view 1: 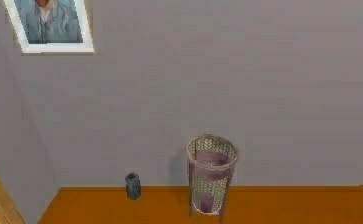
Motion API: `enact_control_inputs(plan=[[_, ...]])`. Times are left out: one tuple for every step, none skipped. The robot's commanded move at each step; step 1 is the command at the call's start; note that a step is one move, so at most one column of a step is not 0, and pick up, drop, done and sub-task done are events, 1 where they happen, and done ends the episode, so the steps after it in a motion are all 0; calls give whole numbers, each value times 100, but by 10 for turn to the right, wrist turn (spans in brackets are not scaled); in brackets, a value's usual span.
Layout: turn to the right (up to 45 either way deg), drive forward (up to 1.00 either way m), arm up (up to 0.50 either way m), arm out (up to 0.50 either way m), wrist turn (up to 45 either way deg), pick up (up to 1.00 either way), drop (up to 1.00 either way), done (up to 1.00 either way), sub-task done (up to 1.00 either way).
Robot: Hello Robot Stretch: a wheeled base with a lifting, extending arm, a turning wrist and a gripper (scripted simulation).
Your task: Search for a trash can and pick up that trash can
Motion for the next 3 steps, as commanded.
enact_control_inputs(plan=[[0, 45, 0, 0, 0, 0, 0, 0, 0], [-450, 0, 0, 0, 0, 0, 0, 0, 0], [-450, 0, 0, 0, 0, 0, 0, 0, 0]])
